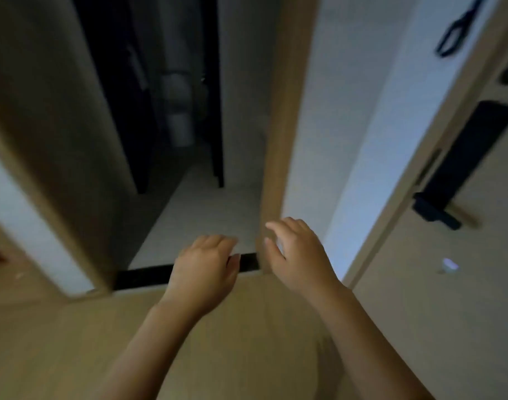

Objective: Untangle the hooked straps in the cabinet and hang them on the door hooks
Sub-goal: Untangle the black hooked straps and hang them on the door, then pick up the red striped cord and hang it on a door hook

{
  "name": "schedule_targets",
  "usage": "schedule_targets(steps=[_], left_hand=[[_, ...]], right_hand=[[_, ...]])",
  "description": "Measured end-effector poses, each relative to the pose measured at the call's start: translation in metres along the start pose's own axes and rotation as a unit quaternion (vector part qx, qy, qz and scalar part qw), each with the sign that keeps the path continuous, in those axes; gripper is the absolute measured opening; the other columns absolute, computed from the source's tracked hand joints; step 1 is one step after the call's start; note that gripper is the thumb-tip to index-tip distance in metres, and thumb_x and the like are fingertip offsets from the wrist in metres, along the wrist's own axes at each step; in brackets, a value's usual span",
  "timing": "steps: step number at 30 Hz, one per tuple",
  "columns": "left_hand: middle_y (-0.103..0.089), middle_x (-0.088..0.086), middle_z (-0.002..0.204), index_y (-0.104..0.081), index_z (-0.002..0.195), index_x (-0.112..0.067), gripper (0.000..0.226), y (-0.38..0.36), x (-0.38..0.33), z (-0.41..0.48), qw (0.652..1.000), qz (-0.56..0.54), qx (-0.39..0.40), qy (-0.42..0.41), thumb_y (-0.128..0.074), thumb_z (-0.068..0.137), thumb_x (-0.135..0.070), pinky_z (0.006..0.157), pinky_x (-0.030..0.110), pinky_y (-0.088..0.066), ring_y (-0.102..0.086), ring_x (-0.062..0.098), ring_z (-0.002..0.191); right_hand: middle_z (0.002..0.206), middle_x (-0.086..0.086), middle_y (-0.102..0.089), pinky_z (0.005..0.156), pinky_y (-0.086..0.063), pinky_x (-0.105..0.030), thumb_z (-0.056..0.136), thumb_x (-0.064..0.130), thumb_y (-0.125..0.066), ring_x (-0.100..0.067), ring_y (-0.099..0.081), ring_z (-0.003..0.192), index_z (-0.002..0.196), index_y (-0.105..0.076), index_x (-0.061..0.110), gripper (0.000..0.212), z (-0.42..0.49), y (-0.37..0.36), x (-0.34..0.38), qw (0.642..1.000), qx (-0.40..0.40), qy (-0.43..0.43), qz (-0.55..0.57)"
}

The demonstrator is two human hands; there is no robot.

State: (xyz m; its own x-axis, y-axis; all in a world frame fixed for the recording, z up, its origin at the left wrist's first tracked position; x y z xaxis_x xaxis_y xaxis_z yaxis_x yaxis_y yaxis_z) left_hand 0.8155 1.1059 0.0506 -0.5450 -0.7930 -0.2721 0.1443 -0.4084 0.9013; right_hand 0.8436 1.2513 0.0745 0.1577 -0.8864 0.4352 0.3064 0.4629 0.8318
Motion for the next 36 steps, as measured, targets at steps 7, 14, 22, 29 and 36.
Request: schedule_targets(steps=[7,14,22,29,36], left_hand=[[-0.066,0.002,0.112,-0.060,0.118,-0.018,0.034,0.001,0.117,-0.086,0.981,0.039,0.035,0.189,-0.046,0.091,-0.033,0.077,0.033,-0.050,-0.062,0.023,0.100],[-0.054,-0.003,0.131,-0.048,0.131,-0.023,0.041,0.001,0.212,-0.096,0.941,0.014,0.040,0.335,-0.038,0.095,-0.039,0.095,0.029,-0.042,-0.050,0.016,0.118],[-0.055,-0.002,0.129,-0.045,0.134,-0.023,0.042,0.043,0.336,-0.052,0.896,0.029,-0.001,0.444,-0.040,0.094,-0.037,0.095,0.029,-0.042,-0.050,0.018,0.119],[-0.056,0.000,0.125,-0.046,0.133,-0.021,0.040,0.062,0.423,-0.077,0.835,-0.007,-0.044,0.549,-0.042,0.094,-0.034,0.095,0.029,-0.040,-0.048,0.018,0.120],[-0.056,0.002,0.126,-0.046,0.133,-0.020,0.041,0.106,0.555,-0.106,0.827,0.017,-0.018,0.562,-0.042,0.094,-0.034,0.093,0.030,-0.041,-0.049,0.021,0.117]], right_hand=[[0.132,-0.001,-0.046,0.101,-0.028,-0.029,0.097,0.028,-0.036,-0.017,-0.037,0.123,0.133,-0.043,0.016,0.039,0.008,-0.133,0.085,0.965,0.223,0.136,0.013],[0.133,-0.003,-0.048,0.103,-0.031,-0.032,0.097,0.032,-0.035,-0.020,-0.039,0.122,0.132,-0.044,0.014,0.041,0.079,-0.210,0.142,0.922,0.300,0.244,0.002],[0.131,-0.001,-0.049,0.101,-0.033,-0.030,0.097,0.031,-0.035,-0.018,-0.039,0.120,0.131,-0.045,0.014,0.039,0.212,-0.291,0.221,0.887,0.330,0.322,0.025],[0.130,-0.005,-0.050,0.102,-0.035,-0.035,0.096,0.028,-0.039,-0.021,-0.040,0.121,0.127,-0.047,0.012,0.036,0.273,-0.372,0.304,0.858,0.373,0.352,0.037],[0.135,-0.001,-0.047,0.105,-0.032,-0.034,0.096,0.030,-0.038,-0.019,-0.037,0.124,0.134,-0.042,0.014,0.041,0.282,-0.471,0.429,0.820,0.411,0.397,0.034]])
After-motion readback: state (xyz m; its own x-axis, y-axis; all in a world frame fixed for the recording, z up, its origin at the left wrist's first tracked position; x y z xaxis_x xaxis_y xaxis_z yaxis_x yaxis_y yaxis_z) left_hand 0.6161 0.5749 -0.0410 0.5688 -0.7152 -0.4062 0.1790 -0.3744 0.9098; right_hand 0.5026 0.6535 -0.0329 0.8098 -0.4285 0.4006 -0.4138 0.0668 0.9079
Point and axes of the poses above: each hand's wrist, its own z-axis towards the middle knuckle, its own y-axis out of the back of the hand, x = y × z, the point moved 4 cm from there along z, towards the middle knuckle
